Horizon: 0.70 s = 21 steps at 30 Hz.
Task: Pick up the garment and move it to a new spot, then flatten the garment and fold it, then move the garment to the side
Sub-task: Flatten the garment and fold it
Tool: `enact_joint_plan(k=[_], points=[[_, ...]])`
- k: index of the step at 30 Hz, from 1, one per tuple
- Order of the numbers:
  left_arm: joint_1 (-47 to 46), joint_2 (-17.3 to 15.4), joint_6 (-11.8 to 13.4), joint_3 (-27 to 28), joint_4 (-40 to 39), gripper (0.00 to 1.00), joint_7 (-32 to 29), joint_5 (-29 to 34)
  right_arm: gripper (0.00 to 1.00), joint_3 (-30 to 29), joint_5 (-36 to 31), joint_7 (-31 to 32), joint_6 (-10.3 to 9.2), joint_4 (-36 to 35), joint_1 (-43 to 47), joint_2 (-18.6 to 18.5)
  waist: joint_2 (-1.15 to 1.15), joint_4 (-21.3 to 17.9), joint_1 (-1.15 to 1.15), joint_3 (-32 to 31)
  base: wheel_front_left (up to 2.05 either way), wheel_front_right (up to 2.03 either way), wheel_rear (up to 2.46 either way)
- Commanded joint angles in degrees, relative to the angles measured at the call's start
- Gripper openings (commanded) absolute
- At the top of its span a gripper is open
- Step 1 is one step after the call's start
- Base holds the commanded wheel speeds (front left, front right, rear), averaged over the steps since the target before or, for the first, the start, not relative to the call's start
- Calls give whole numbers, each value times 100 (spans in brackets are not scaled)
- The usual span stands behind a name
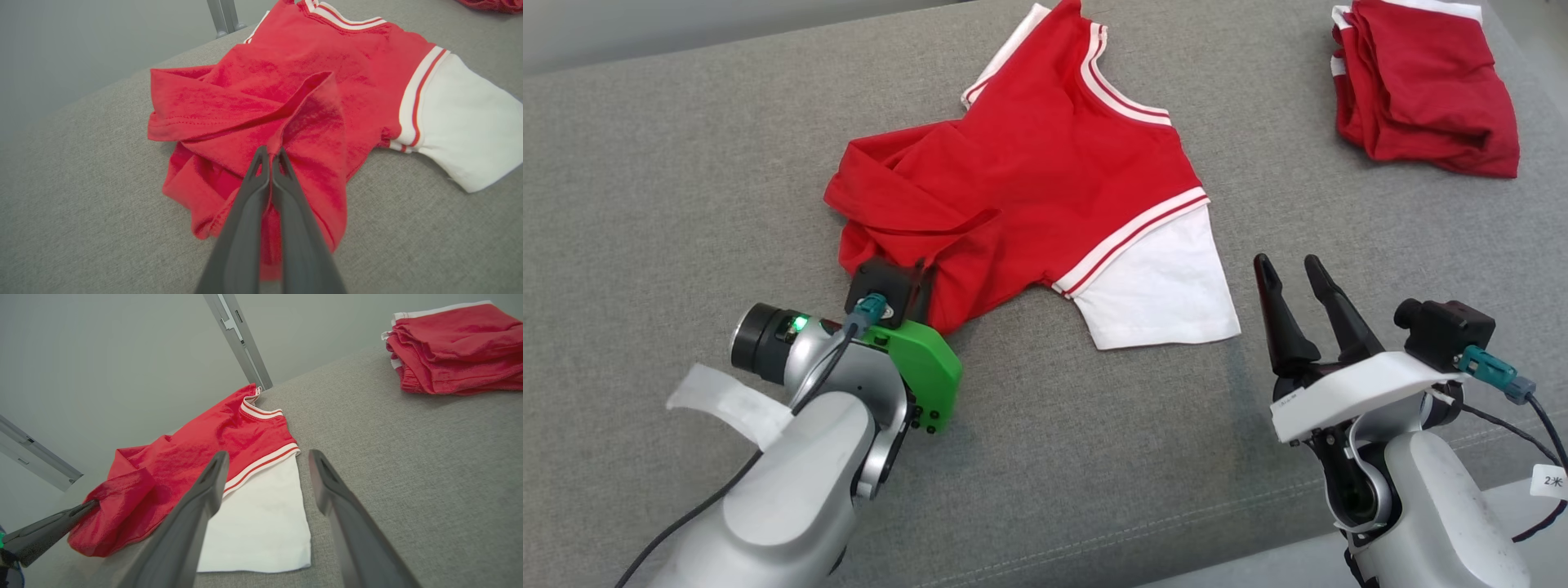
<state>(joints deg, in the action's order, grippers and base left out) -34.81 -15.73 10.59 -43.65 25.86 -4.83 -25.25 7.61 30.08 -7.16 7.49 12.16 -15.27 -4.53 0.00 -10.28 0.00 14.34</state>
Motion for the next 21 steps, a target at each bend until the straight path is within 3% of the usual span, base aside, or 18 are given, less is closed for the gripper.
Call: enact_joint_plan(k=[1, 8, 12, 21], points=[[-69, -47, -60, 90, -80, 0, 61, -130, 100, -17, -20, -26, 0, 10, -21, -13, 0, 42, 0, -12, 0, 0, 0], [279, -298, -414, 899, -669, 0, 176, -1206, 100, -63, -46, 0, 0, 5, 18, -18, 0, 194, 0, -77, 0, 0, 0], [514, -681, -682, 1428, -1056, 0, 77, -1846, 100, -70, -53, 34, 0, -11, 14, -27, 0, 254, 0, -98, 0, 0, 0], [1459, -1385, -944, 2359, -1565, 0, 337, -2763, 100, -58, -27, 85, 0, -26, 29, -48, 0, 301, 0, -95, 0, 0, 0]])
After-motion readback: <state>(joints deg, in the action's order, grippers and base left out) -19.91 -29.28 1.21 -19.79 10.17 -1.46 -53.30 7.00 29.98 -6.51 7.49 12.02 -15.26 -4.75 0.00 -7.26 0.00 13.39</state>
